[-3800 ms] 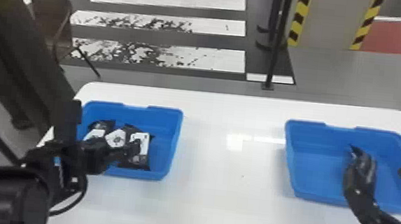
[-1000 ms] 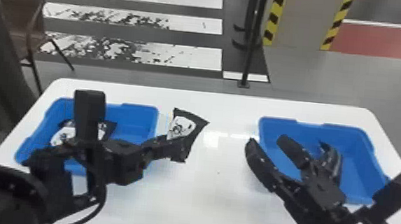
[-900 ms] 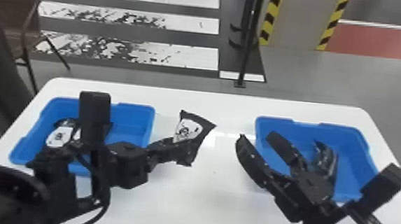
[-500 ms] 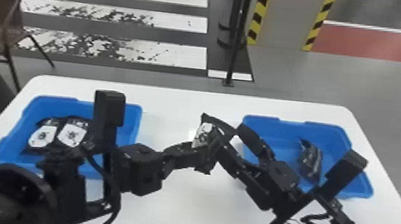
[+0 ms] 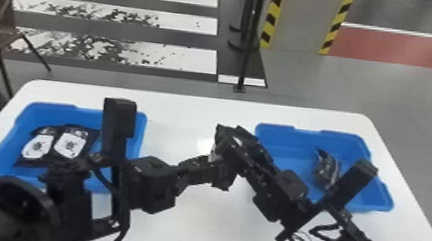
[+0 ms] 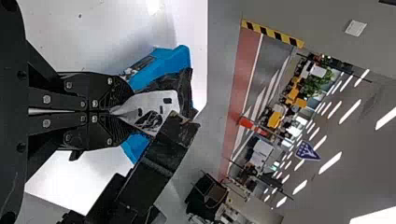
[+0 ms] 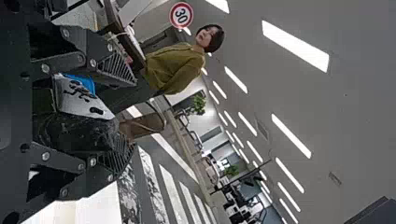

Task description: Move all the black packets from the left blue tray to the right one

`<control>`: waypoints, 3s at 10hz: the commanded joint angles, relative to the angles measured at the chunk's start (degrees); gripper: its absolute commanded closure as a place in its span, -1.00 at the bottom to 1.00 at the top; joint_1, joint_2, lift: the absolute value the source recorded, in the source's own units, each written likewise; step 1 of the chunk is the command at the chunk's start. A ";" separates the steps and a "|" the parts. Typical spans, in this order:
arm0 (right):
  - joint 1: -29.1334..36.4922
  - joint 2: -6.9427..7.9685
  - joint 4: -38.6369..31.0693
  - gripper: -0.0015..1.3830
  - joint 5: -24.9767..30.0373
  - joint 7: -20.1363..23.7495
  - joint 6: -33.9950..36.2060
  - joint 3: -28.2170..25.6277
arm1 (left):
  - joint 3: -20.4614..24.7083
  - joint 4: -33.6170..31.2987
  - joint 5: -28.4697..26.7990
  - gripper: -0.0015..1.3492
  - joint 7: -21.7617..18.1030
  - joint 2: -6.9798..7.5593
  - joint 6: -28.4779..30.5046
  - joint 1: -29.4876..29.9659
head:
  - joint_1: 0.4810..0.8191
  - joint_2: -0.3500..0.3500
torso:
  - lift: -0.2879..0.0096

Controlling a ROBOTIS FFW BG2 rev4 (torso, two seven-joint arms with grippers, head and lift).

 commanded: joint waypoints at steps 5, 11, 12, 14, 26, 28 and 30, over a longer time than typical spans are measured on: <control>-0.09 0.00 0.52 0.85 -0.43 0.01 -0.12 -0.18 | 0.74 0.72 2.36 -0.15 0.61 -0.18 -2.25 0.75 | 0.27 -0.19 | -0.01; -8.39 -1.67 11.21 0.85 2.88 -0.78 -0.69 -8.53 | 13.31 -1.25 1.56 -0.81 0.34 -2.82 -7.17 9.89 | 0.27 -0.25 | -0.01; -10.78 -2.11 15.29 0.85 5.85 -1.22 -0.69 -10.13 | 17.77 -2.52 0.08 -0.81 0.34 -3.70 -7.17 11.29 | 0.27 -0.22 | -0.01; -17.39 -2.90 25.55 0.85 15.45 -2.01 -0.83 -13.10 | 22.45 -3.50 -0.72 -0.81 0.34 -4.14 -7.31 11.86 | 0.27 -0.13 | -0.01; 18.89 2.55 -10.17 -0.76 18.19 -9.39 -8.42 -12.52 | 32.85 4.65 -22.32 -0.80 4.04 -2.64 11.53 -2.07 | 0.27 0.58 | -0.01; 20.44 2.55 -11.29 -0.75 16.59 -8.78 -7.86 -11.72 | 29.19 13.65 -24.49 -0.79 4.12 -1.15 13.64 -9.10 | 0.27 0.68 | -0.01; 21.85 2.55 -12.70 -0.75 15.68 -8.60 -7.30 -11.38 | 26.22 20.97 -26.32 -0.79 4.30 -0.80 14.06 -15.14 | 0.27 0.68 | -0.01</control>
